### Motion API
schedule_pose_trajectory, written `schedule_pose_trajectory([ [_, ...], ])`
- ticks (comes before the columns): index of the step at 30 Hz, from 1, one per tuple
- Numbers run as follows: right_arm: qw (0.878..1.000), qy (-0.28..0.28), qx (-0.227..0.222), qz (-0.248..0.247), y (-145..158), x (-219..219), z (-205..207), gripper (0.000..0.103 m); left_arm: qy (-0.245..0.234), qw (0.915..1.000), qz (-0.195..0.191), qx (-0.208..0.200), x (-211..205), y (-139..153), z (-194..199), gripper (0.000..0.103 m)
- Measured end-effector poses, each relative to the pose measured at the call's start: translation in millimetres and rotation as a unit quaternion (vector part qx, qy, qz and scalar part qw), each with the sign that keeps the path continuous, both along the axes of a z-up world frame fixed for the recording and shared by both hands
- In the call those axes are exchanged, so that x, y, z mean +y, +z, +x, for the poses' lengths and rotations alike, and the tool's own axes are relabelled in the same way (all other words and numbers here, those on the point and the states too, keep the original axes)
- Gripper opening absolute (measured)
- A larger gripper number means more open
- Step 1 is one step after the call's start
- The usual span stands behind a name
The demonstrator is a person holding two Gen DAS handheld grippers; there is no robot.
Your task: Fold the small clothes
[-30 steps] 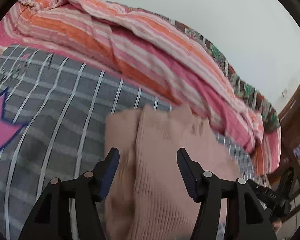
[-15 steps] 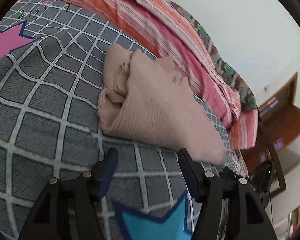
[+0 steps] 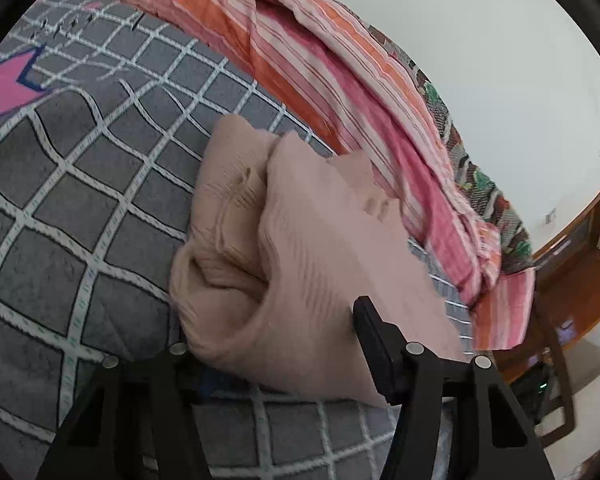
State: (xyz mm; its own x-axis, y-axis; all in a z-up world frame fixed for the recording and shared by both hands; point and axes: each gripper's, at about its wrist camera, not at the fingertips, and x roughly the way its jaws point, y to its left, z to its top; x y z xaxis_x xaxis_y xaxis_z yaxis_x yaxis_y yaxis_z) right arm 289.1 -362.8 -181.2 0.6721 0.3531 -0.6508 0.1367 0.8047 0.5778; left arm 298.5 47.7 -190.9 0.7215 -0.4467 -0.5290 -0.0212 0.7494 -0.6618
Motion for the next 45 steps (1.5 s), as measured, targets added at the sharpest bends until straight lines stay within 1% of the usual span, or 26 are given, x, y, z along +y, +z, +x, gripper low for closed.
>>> schedule_pose_trajectory([
  [2,1.000,-0.003,-0.001,-0.007,0,0,4,0.063,0.002,0.9995,0.028,-0.014,-6,-1,-2,0.051],
  [4,1.000,-0.006,-0.002,-0.014,-1,0,8,0.060,-0.003,0.9988,0.044,-0.020,-9,1,-2,0.051],
  [5,1.000,-0.007,-0.004,-0.018,-2,0,10,0.058,-0.004,0.9988,0.045,-0.021,-10,1,-2,0.051],
  [9,0.999,-0.016,-0.019,-0.043,-7,3,11,0.041,0.005,0.9987,0.047,-0.017,-8,-1,0,0.040],
  [12,0.998,-0.023,-0.026,-0.043,-8,2,9,0.033,0.011,0.9987,0.048,-0.016,-8,-2,0,0.035],
  [15,0.998,-0.025,-0.028,-0.045,-9,1,8,0.033,0.019,0.9987,0.044,-0.016,-7,-4,0,0.032],
  [19,0.996,-0.027,-0.031,-0.079,-5,9,6,0.033,0.031,0.9974,0.065,-0.011,-11,-4,1,0.030],
  [21,0.995,-0.028,-0.031,-0.089,-5,12,6,0.033,0.031,0.9976,0.062,-0.012,-10,-4,1,0.030],
  [23,0.995,-0.030,-0.032,-0.091,-5,12,5,0.033,0.029,0.9982,0.051,-0.012,-7,-6,1,0.030],
  [29,0.994,-0.029,-0.030,-0.098,-5,15,3,0.033,0.029,0.9984,0.047,-0.012,-6,-6,1,0.030],
  [33,0.993,-0.024,-0.027,-0.111,-4,19,5,0.033,0.029,0.9981,0.053,-0.009,-7,-6,1,0.031],
  [45,0.994,-0.022,-0.026,-0.108,-6,18,7,0.034,0.022,0.9984,0.052,-0.005,-7,-7,3,0.032],
])
